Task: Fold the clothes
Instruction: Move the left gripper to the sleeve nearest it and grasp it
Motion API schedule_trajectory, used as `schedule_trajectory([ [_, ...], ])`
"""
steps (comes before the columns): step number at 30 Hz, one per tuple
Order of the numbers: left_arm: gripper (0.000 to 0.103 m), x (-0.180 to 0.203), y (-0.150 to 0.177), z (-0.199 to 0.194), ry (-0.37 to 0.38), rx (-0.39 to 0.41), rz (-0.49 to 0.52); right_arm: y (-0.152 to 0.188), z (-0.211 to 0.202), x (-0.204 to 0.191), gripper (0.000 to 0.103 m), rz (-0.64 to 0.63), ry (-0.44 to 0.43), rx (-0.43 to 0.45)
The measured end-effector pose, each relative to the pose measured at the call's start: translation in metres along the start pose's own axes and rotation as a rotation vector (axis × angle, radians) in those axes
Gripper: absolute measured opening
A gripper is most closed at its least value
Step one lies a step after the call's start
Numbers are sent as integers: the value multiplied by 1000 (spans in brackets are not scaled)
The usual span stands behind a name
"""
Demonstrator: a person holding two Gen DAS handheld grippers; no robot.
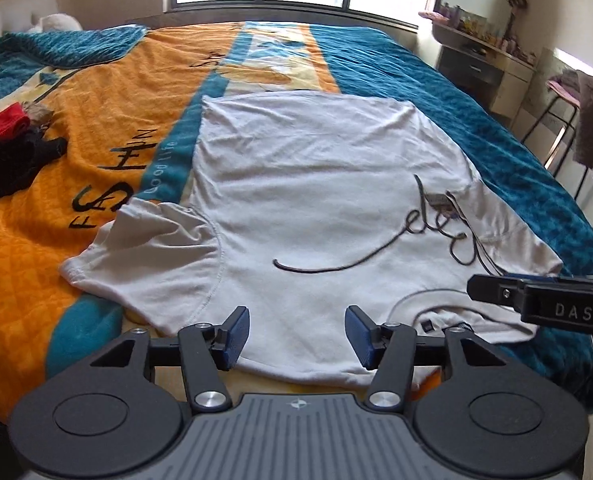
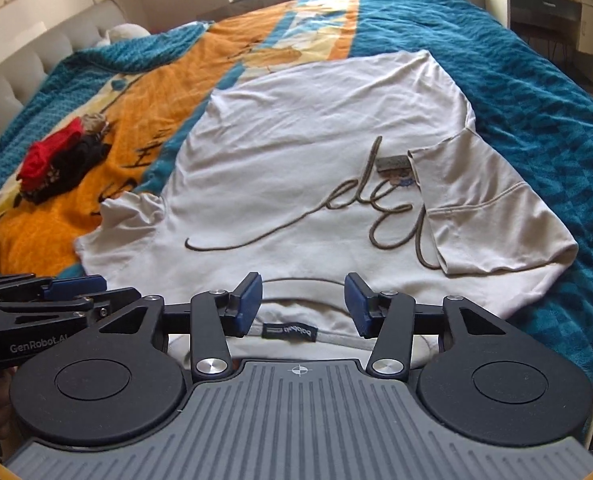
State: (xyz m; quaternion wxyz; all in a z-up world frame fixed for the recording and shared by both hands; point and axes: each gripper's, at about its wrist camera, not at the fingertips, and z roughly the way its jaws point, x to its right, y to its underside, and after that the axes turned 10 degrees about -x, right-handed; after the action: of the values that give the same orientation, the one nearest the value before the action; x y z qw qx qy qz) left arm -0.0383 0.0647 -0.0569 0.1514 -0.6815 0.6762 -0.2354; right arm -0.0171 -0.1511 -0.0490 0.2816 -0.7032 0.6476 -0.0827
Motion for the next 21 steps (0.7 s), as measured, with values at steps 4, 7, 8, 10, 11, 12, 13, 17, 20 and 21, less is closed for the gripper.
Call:
schedule_trajectory([
  [4, 54, -32, 0, 4, 39, 24, -166, -7, 8, -6, 52, 25, -54, -16],
  [7, 52, -59, 5, 7, 94, 36, -308, -9, 15, -11, 52, 30, -57, -25],
  [8, 52, -68, 8, 7, 112, 43, -355, -10, 17, -12, 52, 30, -57, -29],
  [10, 51, -86, 11, 5, 125, 65, -438, -11, 22, -15, 52, 34, -52, -39],
  [11, 50, -93, 13, 3, 126, 77, -467, -12, 24, -15, 52, 37, -49, -44],
  [12, 48, -103, 14, 2, 123, 92, -508, -13, 26, -16, 52, 41, -46, -49],
  [13, 47, -113, 15, 0, 119, 107, -549, -13, 28, -17, 52, 44, -45, -55],
  [17, 43, -151, 19, -3, 151, 161, -714, -14, 34, -18, 52, 61, -35, -69],
  [20, 41, -175, 15, 7, 163, 155, -818, -15, 39, -18, 52, 79, -35, -86],
  [21, 41, -180, 14, 14, 173, 139, -839, -15, 39, -19, 52, 79, -35, -88],
])
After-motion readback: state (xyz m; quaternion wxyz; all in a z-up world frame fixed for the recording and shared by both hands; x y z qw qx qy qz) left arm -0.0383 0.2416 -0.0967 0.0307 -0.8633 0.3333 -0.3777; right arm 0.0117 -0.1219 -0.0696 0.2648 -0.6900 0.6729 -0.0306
